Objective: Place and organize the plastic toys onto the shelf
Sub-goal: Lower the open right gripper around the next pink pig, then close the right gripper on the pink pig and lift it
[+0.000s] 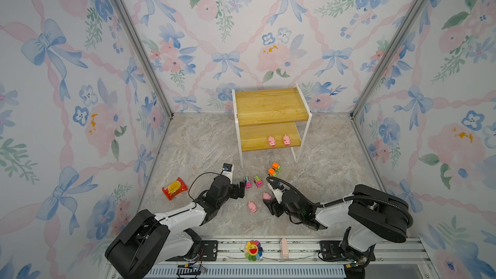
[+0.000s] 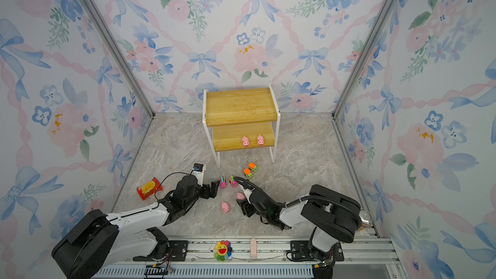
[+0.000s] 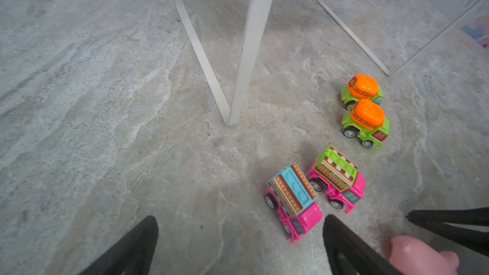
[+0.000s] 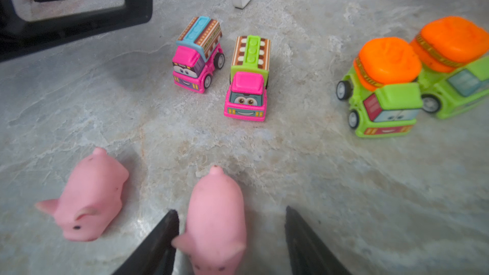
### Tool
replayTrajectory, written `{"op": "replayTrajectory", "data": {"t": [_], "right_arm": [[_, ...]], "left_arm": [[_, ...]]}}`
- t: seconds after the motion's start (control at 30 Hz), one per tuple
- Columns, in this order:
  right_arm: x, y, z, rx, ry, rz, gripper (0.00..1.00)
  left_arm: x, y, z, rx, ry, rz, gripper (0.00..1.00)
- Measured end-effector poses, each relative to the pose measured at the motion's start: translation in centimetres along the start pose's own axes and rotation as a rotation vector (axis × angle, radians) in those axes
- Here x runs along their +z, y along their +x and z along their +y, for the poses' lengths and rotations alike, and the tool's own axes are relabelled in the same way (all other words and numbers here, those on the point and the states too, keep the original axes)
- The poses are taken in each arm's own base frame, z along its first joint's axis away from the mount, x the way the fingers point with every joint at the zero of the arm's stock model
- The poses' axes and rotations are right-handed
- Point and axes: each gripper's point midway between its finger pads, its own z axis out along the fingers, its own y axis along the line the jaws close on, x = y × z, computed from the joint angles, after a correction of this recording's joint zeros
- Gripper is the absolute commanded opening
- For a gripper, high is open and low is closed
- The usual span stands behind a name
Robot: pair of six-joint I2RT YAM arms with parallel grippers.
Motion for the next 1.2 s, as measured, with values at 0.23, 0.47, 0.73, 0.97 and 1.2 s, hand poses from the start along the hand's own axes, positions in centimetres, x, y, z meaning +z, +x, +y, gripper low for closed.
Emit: {"op": "replayTrajectory", "data": {"t": [0.23,0.47,0.73,0.97,1.2], "right_arm": [[0.1,-0.1,-0.1,-0.006,0.016,-0.008,0.55],[0.2,0.0,-0.6,-0.009,0.041,-0.010,0.46],[0.2,0.0,-0.7,-0.009,0.049,-0.011,0.43],[-0.3,0.2,-0.4,-0.013,0.037,0.010,0.40],[-1.6,0.4,-0.2,-0.022,0.030,0.054,0.39]], "left_arm": [[0.1,0.3,0.1,-0.010,-0.006,0.009,0.98],[0.4,0.9,0.0,-0.003,-0.006,0.031,0.98],[0.4,0.9,-0.1,-0.002,-0.004,0.032,0.98],[0.4,0.8,-0.2,-0.002,-0.003,0.030,0.98],[0.4,0.8,-0.2,-0.002,-0.003,0.029,0.98]]}}
